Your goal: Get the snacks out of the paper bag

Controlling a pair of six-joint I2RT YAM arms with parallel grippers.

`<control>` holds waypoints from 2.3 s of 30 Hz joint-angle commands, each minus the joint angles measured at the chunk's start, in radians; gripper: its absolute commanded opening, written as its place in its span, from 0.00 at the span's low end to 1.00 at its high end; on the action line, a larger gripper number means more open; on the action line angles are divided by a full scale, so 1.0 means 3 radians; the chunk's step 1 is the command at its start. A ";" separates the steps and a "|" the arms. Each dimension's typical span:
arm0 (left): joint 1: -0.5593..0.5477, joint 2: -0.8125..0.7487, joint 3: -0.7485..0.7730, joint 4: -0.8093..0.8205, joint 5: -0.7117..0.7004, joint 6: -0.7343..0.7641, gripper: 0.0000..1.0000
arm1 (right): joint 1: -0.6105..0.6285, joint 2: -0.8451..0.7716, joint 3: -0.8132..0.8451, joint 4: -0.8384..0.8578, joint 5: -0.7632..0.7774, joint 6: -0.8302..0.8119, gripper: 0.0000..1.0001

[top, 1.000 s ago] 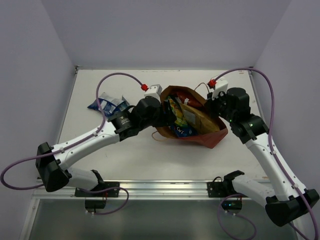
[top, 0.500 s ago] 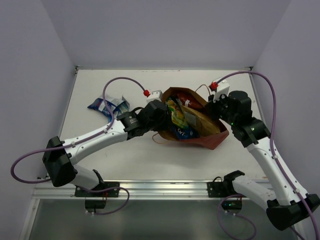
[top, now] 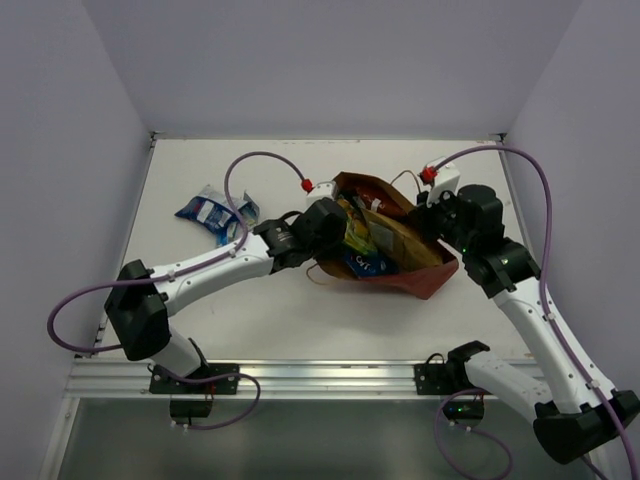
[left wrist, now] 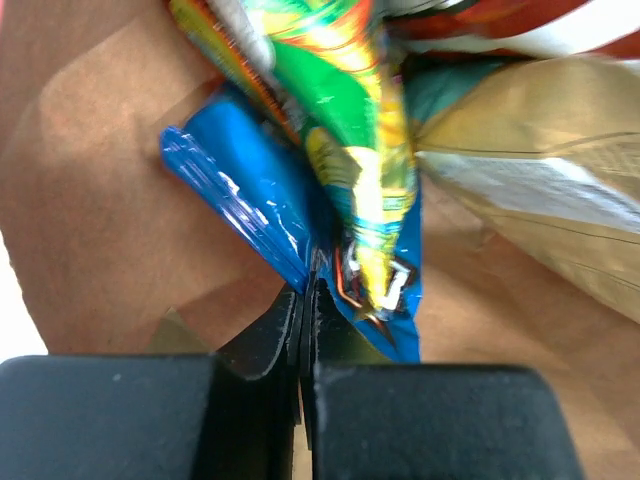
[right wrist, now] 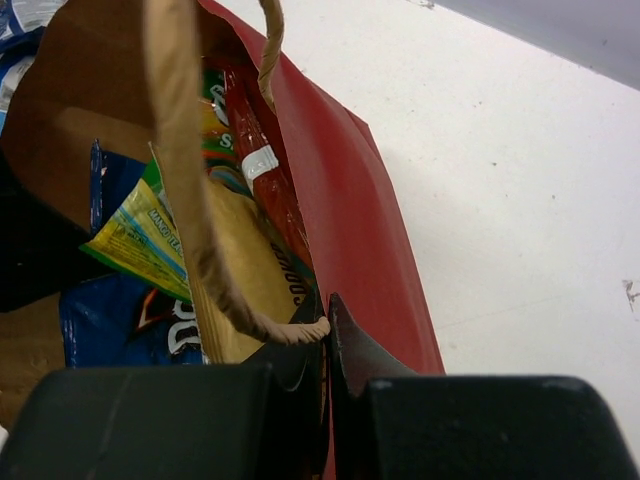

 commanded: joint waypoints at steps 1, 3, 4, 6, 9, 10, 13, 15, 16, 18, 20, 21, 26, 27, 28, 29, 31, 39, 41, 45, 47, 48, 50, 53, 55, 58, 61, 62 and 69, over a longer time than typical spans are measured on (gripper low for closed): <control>-0.0019 -0.0075 0.0400 0.0023 -0.0114 0.0175 0.00 | -0.0009 -0.0089 -0.0032 0.0181 0.0070 0.0060 0.00; -0.0014 -0.0218 0.0686 -0.0125 -0.0155 0.0322 0.00 | -0.0009 -0.0104 -0.0047 0.0181 0.0122 0.0065 0.00; -0.0013 -0.0269 0.0804 -0.0196 -0.0175 0.0374 0.00 | -0.0009 -0.0109 -0.0053 0.0181 0.0193 0.0065 0.00; -0.0008 -0.0402 0.1218 -0.0391 -0.0267 0.0593 0.00 | -0.0009 -0.0120 -0.0063 0.0181 0.0240 0.0075 0.00; 0.0083 -0.0459 0.1836 -0.0692 -0.0365 0.0869 0.00 | -0.0009 -0.0109 -0.0068 0.0186 0.0393 0.0070 0.00; 0.0185 -0.0474 0.1959 -0.0749 -0.0370 0.0941 0.00 | -0.0009 -0.0104 -0.0063 0.0186 0.0413 0.0075 0.00; 0.0440 -0.0541 0.2302 -0.0821 -0.0390 0.1167 0.00 | -0.0009 -0.0089 -0.0068 0.0186 0.0464 0.0065 0.00; 0.0564 -0.0602 0.2430 -0.0780 -0.0355 0.1269 0.00 | -0.0009 -0.0084 -0.0073 0.0186 0.0500 0.0065 0.00; 0.0671 -0.0612 0.2451 -0.0750 -0.0354 0.1315 0.00 | -0.0009 -0.0079 -0.0068 0.0186 0.0506 0.0055 0.00; 0.0733 -0.0648 0.2482 -0.0653 -0.0492 0.1447 0.00 | -0.0009 -0.0058 -0.0048 0.0176 0.0516 0.0065 0.00; 0.0876 -0.0633 0.2467 -0.0546 -0.0569 0.1591 0.00 | -0.0009 -0.0038 -0.0022 0.0166 0.0541 0.0065 0.00; 0.0947 -0.0582 0.2452 -0.0509 -0.0554 0.1622 0.00 | -0.0009 -0.0018 0.0014 0.0145 0.0557 0.0060 0.00; 0.1556 -0.0255 0.2293 -0.0066 0.0027 0.1765 0.00 | -0.0014 0.0069 0.0162 0.0084 0.0618 0.0044 0.00; 0.1632 -0.0057 0.2323 0.0007 0.0135 0.1760 0.00 | -0.0009 0.0085 0.0218 0.0079 0.0633 0.0039 0.00; 0.1744 0.0061 0.2379 0.0119 0.0238 0.1755 0.00 | -0.0009 0.0115 0.0244 0.0069 0.0644 0.0034 0.00; 0.1781 0.0351 0.2577 0.0155 0.0411 0.1770 0.00 | -0.0014 0.0141 0.0290 0.0068 0.0684 0.0029 0.00; 0.1837 0.0664 0.2879 0.0201 0.0540 0.1791 0.00 | -0.0014 0.0182 0.0356 0.0063 0.0735 0.0024 0.00; 0.1955 0.0887 0.2089 0.1151 0.1057 0.1628 0.00 | -0.0014 0.0295 0.0622 0.0048 0.0838 -0.0099 0.00; 0.1960 0.0581 0.1452 0.1754 0.1032 0.1546 0.00 | -0.0014 0.0279 0.0643 0.0068 0.0818 -0.0144 0.00; 0.2011 0.0252 0.0148 0.2160 0.1001 0.1331 0.34 | -0.0014 0.0233 0.0592 0.0145 0.0751 -0.0227 0.00; 0.2017 0.0160 -0.0329 0.2145 0.1062 0.1295 0.45 | -0.0014 0.0238 0.0531 0.0160 0.0710 -0.0252 0.00; 0.2017 0.0124 -0.0431 0.2114 0.1077 0.1300 0.51 | -0.0009 0.0238 0.0510 0.0171 0.0690 -0.0252 0.00; 0.2017 -0.0013 -0.0681 0.2012 0.0991 0.1341 0.81 | -0.0009 0.0248 0.0449 0.0181 0.0639 -0.0257 0.00; 0.2027 -0.0172 -0.0673 0.1578 0.0735 0.1382 1.00 | -0.0009 0.0264 0.0403 0.0186 0.0623 -0.0242 0.00; 0.2022 -0.0300 -0.0607 0.1292 0.0892 0.1397 1.00 | -0.0009 0.0274 0.0397 0.0181 0.0633 -0.0242 0.00; 0.1889 -0.0612 -0.0367 0.0985 0.1154 0.1234 1.00 | -0.0004 0.0289 0.0413 0.0186 0.0690 -0.0247 0.00; 0.1430 -0.0817 0.0042 0.0618 0.0895 0.1188 0.99 | -0.0004 0.0289 0.0403 0.0222 0.0736 -0.0257 0.00; 0.1292 -0.0862 0.0134 0.0560 0.0782 0.1188 0.98 | 0.0001 0.0294 0.0397 0.0227 0.0741 -0.0262 0.00; 0.0290 -0.0756 0.0427 0.0345 0.0383 0.0947 0.82 | 0.0026 0.0269 0.0382 0.0298 0.0756 -0.0263 0.00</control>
